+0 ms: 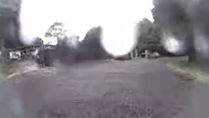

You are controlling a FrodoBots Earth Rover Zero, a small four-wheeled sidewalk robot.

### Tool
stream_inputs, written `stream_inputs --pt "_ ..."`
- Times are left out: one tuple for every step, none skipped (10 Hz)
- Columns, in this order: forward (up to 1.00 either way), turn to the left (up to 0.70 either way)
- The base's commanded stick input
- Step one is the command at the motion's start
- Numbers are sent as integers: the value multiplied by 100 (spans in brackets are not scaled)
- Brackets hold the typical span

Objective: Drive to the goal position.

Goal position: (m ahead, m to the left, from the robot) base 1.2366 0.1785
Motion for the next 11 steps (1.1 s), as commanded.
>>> stream_inputs --pt "70 2" --pt "70 -1" --pt "70 -4" --pt "70 -7" --pt "70 -9" --pt "70 -12" --pt "70 -15" --pt "70 -18" --pt "70 -21" --pt "70 -23" --pt "70 -26"
